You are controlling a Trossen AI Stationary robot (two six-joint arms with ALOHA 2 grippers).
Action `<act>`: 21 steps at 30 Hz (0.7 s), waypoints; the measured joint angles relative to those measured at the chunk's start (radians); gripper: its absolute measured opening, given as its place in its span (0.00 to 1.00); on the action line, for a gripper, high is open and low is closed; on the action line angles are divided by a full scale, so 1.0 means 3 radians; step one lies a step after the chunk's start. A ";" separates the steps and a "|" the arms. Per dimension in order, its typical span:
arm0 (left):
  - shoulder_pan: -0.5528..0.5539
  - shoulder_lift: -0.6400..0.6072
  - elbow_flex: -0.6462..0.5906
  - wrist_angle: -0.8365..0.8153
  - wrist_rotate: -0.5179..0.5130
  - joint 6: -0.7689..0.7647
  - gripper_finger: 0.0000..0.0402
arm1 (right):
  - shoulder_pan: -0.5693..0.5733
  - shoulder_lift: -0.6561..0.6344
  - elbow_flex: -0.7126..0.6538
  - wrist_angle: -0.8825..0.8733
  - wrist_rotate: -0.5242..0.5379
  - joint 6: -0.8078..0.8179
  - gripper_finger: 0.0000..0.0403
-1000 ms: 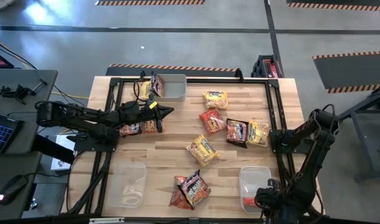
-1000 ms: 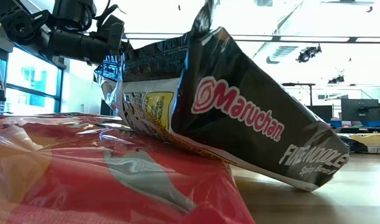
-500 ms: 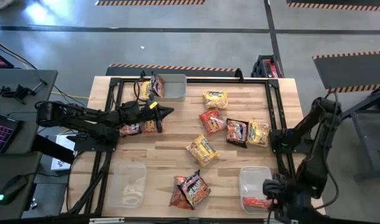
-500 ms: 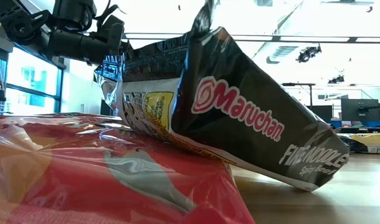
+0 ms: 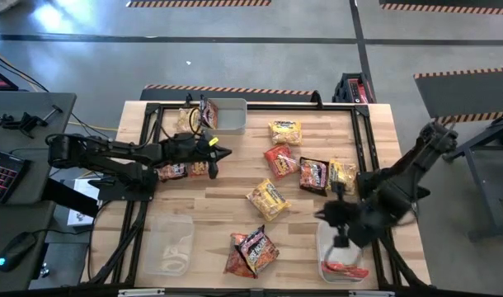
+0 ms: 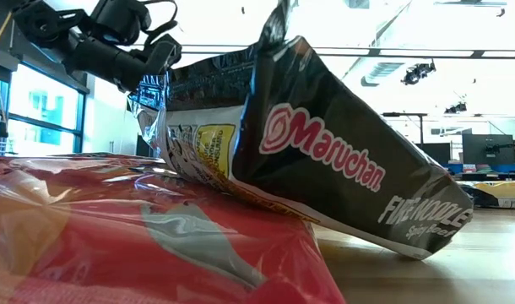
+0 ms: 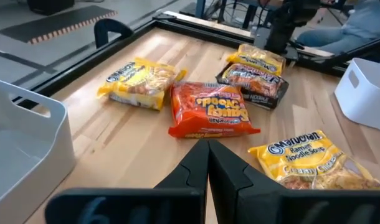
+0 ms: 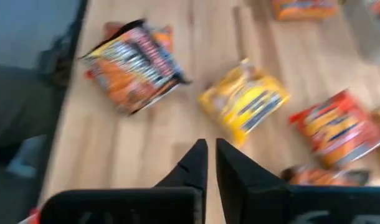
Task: Sort Maruchan noodles
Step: Put the bottom left yellow noodle pack into the transparent bin
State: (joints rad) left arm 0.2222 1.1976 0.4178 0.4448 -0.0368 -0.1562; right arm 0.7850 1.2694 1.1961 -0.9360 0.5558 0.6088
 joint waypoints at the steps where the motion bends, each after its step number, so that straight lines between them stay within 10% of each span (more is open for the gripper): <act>1: 0.0000 0.0000 0.0003 -0.0004 0.0000 -0.0001 0.00 | -0.0128 -0.0001 -0.0012 0.0082 -0.0034 -0.0161 0.01; 14: 0.0022 0.0276 -0.0074 0.0230 0.0591 -0.0197 0.00 | -0.2145 -0.0176 -0.1871 0.3719 -0.2283 -0.1260 0.00; 21: -0.0047 0.0858 0.0152 0.0363 0.1009 -0.0724 0.02 | -0.2578 -0.0174 -0.2192 0.4016 -0.2575 -0.1374 0.00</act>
State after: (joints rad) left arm 0.2080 1.4551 0.4634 0.5537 0.2659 -0.3733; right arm 0.0117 1.2170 0.5384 0.2689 -0.2168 0.1967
